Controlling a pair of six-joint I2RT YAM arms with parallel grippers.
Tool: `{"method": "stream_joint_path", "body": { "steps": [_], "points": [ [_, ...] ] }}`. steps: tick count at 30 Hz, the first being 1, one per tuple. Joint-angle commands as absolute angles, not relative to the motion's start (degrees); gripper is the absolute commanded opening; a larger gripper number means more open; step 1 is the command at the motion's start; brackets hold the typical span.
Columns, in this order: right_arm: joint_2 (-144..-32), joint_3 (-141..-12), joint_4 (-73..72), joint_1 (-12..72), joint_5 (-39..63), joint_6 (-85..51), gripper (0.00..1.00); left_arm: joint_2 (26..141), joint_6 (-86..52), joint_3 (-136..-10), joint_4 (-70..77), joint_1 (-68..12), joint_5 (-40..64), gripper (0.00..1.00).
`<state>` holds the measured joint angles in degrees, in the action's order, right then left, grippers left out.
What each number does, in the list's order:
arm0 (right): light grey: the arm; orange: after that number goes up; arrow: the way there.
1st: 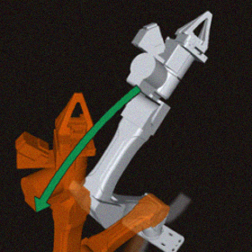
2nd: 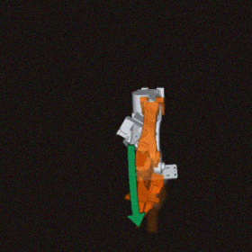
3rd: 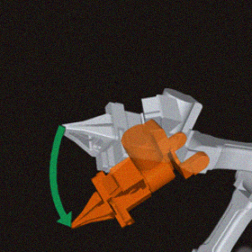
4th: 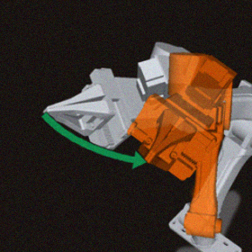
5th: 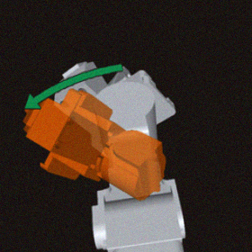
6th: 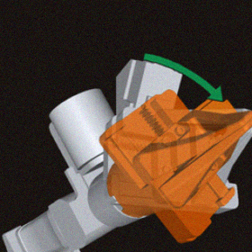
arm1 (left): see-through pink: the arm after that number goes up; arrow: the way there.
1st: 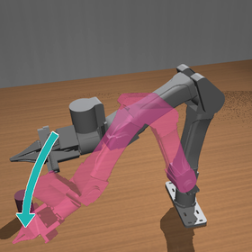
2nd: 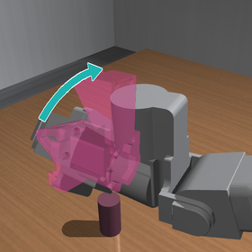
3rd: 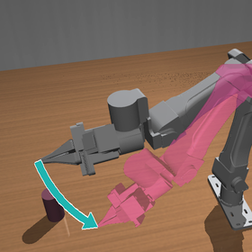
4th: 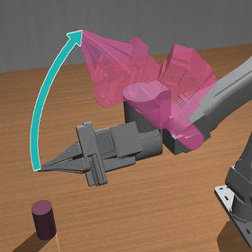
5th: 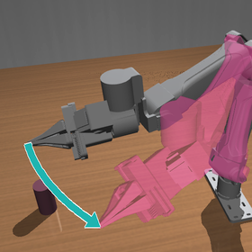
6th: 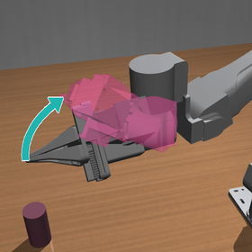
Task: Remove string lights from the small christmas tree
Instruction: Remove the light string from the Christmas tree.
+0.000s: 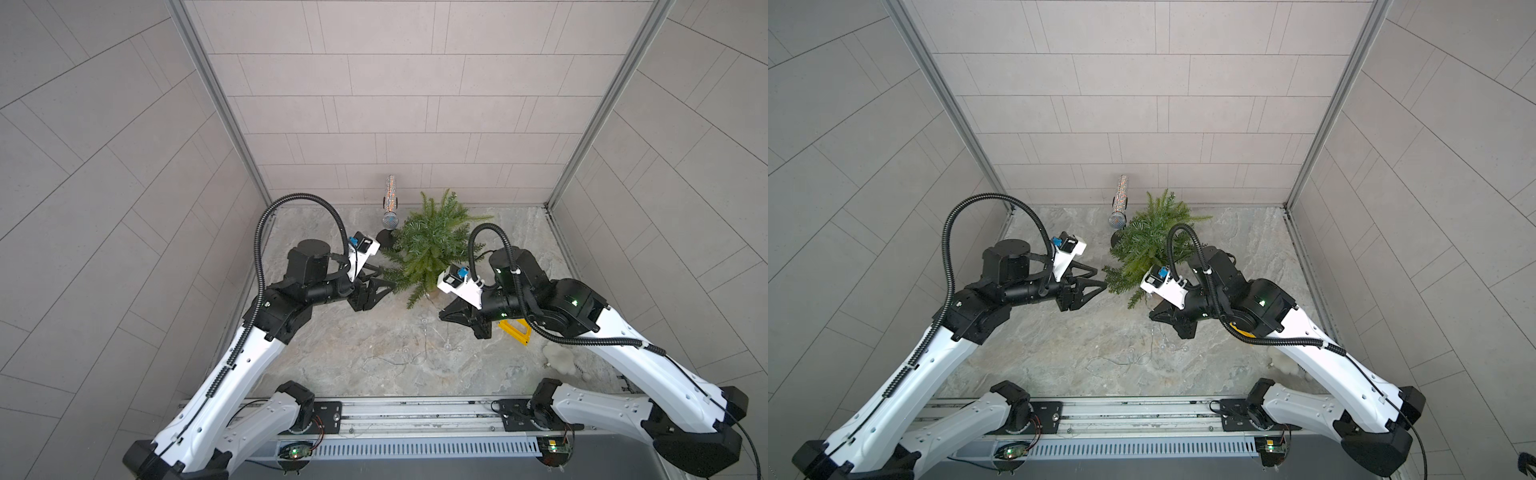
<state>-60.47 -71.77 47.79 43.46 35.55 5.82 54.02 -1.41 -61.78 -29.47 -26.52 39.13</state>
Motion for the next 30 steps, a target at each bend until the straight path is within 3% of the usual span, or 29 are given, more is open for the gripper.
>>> {"method": "stream_joint_path", "body": {
  "steps": [1, 10, 23, 30],
  "points": [
    [-60.92, -73.51, 47.03, 43.68, 35.99, 6.35, 0.00, 54.23, 0.32, -62.84, -29.45, -26.33, 42.06, 0.62],
    [-66.92, -80.56, 47.26, 44.03, 40.49, 8.43, 0.00, 52.79, 9.97, -61.67, -28.11, -27.48, 54.31, 0.58],
    [-70.36, -83.50, 47.20, 45.62, 43.33, 10.71, 0.00, 56.87, 14.57, -62.23, -25.51, -32.58, 53.74, 0.56],
    [-71.66, -86.16, 55.37, 45.62, 46.66, 17.61, 0.00, 58.00, 15.56, -62.49, -24.95, -36.79, 51.61, 0.55]
  ]
}}
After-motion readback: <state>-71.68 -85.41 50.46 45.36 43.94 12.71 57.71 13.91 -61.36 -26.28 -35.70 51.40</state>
